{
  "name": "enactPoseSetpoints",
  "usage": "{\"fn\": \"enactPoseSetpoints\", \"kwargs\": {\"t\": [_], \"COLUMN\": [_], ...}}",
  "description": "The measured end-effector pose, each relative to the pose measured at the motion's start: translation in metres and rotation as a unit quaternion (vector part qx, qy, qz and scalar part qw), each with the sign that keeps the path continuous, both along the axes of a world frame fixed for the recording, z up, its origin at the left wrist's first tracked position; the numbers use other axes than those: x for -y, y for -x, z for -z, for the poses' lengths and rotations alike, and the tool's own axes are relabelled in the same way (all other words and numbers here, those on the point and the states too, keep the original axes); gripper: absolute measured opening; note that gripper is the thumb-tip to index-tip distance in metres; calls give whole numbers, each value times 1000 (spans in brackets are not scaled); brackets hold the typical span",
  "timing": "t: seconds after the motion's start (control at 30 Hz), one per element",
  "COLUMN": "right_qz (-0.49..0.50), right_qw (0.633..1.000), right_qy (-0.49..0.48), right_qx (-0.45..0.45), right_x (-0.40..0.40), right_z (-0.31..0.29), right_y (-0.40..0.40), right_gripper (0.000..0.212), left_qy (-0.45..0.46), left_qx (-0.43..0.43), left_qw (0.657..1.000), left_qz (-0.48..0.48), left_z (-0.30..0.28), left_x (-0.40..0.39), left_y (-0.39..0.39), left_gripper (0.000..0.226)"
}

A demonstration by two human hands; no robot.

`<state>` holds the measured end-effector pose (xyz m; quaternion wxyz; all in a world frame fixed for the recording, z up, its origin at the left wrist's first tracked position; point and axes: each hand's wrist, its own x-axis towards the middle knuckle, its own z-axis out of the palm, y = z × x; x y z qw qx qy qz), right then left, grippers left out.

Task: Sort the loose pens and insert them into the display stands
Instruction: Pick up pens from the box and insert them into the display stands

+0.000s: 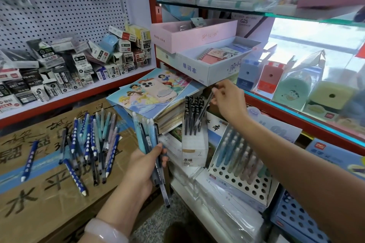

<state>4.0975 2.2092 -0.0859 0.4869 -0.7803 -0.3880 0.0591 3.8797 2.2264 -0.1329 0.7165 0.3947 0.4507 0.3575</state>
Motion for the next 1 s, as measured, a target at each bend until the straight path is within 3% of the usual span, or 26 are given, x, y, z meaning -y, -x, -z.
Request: {"fn": "enactPoseSetpoints", "kwargs": {"t": [0.07,0.17,0.67,0.87,0.93,1.0], "right_qz": [-8,-12,-32,-8,-78,-196], "right_qw": [996,988,958,979,986,967], "right_qy": [34,67,199,163,142,129], "right_qx": [84,140,202,124,40,-101], "right_x": [1,-3,-20,-8,-2,2], "right_z": [14,33,58,45,35,26], "right_y": [-3,-2,3,18,31,50], "right_gripper": [16,20,22,19,23,26], "left_qy": [0,0,-18,-13,-8,-5], "left_qx": [-6,-4,1,17,22,26], "left_qw": [1000,1000,1000,999,999,998], "left_qz": [-2,-5,24,37,40,48], "left_z": [1,2,-2,-6,-6,-6], "left_x": [-1,0,4,9,10,14], "left_y": [-1,-2,-2,1,1,0], "left_gripper": [7,5,6,7,8,9]}}
